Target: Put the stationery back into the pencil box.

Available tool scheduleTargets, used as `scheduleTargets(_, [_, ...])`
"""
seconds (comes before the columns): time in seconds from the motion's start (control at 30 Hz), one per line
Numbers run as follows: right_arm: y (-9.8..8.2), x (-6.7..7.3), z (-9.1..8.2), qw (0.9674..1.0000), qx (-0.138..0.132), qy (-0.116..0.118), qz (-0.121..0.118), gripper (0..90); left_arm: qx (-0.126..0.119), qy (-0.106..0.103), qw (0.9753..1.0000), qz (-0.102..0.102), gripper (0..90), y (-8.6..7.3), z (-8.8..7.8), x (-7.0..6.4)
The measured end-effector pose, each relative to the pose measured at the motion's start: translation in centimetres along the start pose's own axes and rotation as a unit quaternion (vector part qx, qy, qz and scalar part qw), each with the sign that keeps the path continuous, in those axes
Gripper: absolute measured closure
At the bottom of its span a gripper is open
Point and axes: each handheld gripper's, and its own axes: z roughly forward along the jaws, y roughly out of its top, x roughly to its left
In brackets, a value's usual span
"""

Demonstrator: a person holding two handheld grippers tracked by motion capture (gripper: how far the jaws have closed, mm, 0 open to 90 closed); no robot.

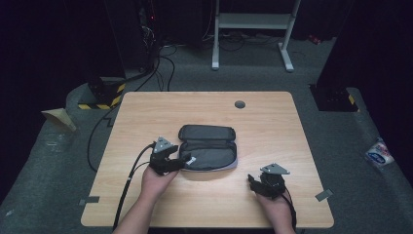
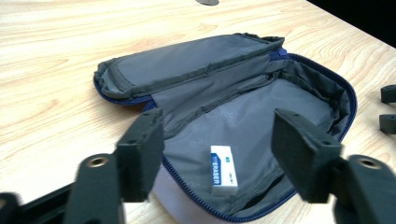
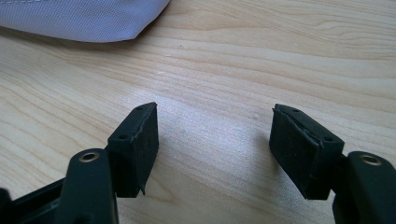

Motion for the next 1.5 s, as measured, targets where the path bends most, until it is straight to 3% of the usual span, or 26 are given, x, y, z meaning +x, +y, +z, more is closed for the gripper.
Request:
scheduleTargets(0.4, [0.0,0.0,0.0,1.0000,0.000,0.000,0.000,32.9,-0.008,0.017,0.9998,-0.002,9.8,-0.3,-1.3,1.6])
scheduleTargets(0.53, [0.0,0.0,0.0,1.0000,0.000,0.000,0.000,32.9,-0.005,0.032,0.9995,-0.001,0.0,-0.3,-1.7,2.1])
scheduleTargets(0.9, [0.0,0.0,0.0,1.0000,0.000,0.000,0.000,32.9,-0.003,0.045,0.9989,-0.011,0.0,-1.3,-3.6,4.3])
scheduleTargets(1.1, [0.0,0.0,0.0,1.0000,0.000,0.000,0.000,32.9,0.018,0.057,0.9979,-0.022,0.7,-3.3,-4.8,6.3])
scheduleTargets(1.27, [0.0,0.0,0.0,1.0000,0.000,0.000,0.000,32.9,0.053,0.064,0.9962,-0.024,5.2,-6.1,-5.6,8.2])
scheduleTargets(1.37, [0.0,0.0,0.0,1.0000,0.000,0.000,0.000,32.9,0.074,0.077,0.9940,-0.026,5.8,-8.2,-6.1,8.9])
scheduleTargets(1.47, [0.0,0.0,0.0,1.0000,0.000,0.000,0.000,32.9,0.091,0.093,0.9914,-0.014,5.8,-10.2,-6.8,9.2])
scheduleTargets(1.5, [0.0,0.0,0.0,1.0000,0.000,0.000,0.000,32.9,0.090,0.109,0.9897,-0.020,5.8,-10.5,-6.9,9.0])
